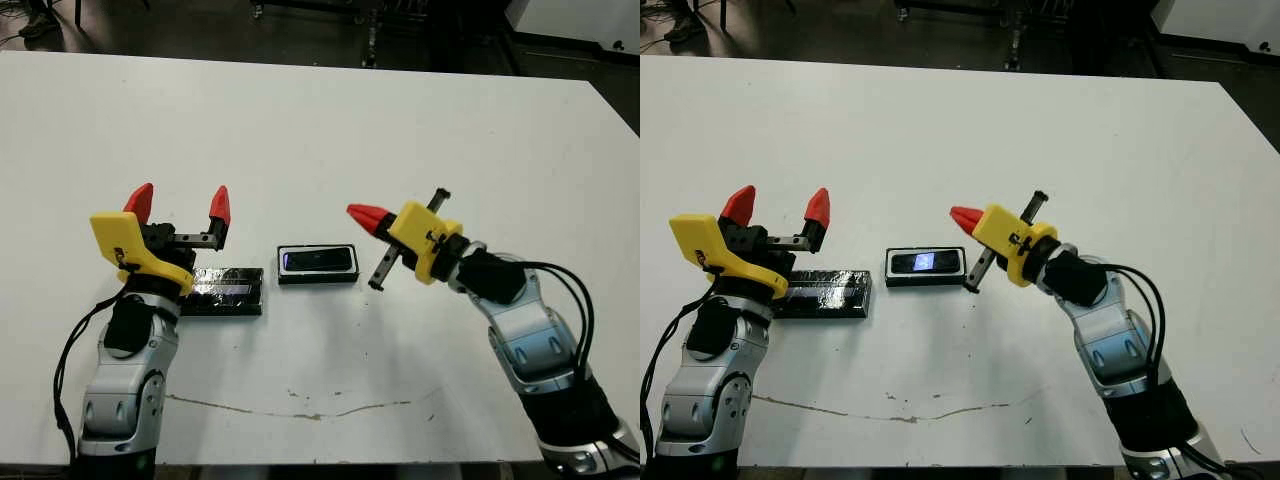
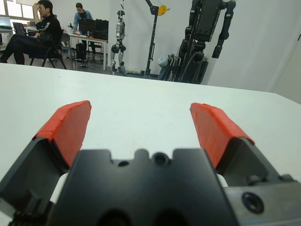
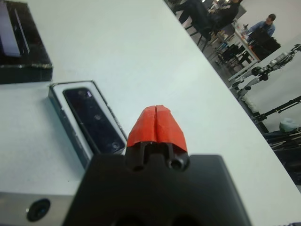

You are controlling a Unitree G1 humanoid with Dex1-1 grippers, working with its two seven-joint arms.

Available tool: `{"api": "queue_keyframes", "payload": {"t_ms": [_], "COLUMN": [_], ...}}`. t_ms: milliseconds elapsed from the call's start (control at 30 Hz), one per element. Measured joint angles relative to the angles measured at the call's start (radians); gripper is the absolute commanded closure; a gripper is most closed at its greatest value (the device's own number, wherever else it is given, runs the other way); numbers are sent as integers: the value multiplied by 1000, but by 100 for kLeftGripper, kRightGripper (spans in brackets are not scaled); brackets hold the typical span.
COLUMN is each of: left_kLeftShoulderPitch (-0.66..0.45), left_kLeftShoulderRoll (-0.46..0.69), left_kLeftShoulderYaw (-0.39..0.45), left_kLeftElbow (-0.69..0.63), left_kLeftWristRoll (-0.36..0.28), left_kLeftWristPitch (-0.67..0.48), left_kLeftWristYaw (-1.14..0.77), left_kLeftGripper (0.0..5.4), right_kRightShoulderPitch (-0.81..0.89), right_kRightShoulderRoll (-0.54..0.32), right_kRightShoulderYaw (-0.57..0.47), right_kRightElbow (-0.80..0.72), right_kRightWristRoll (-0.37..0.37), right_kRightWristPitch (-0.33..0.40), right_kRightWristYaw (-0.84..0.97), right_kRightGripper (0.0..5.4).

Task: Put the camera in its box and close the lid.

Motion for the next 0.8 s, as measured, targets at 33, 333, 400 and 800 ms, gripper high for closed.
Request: {"api": "queue_keyframes", "payload": {"t_ms": [33, 333, 400, 800], "left_kLeftShoulderPitch": [0, 0, 0, 0], "left_kLeftShoulderRoll": [0, 0, 0, 0], "left_kLeftShoulderYaw": [0, -2, -3, -3], "left_kLeftElbow": [0, 0, 0, 0], "left_kLeftWristRoll": [0, 6, 13, 13], "left_kLeftWristPitch": [0, 0, 0, 0], "left_kLeftWristYaw": [0, 0, 0, 0], "left_kLeftGripper": [0, 0, 0, 0], "right_kRightShoulderPitch": [2, 31, 38, 62], "right_kRightShoulderRoll": [0, 4, 5, 9], "right_kRightShoulderYaw": [3, 21, 26, 47], "right_kRightElbow": [2, 17, 18, 44], "right_kRightWristRoll": [0, 0, 0, -3], "right_kRightWristPitch": [0, 8, 8, 8], "right_kRightWristYaw": [-2, -6, -6, -7], "right_kRightGripper": [538, 538, 538, 538]}}
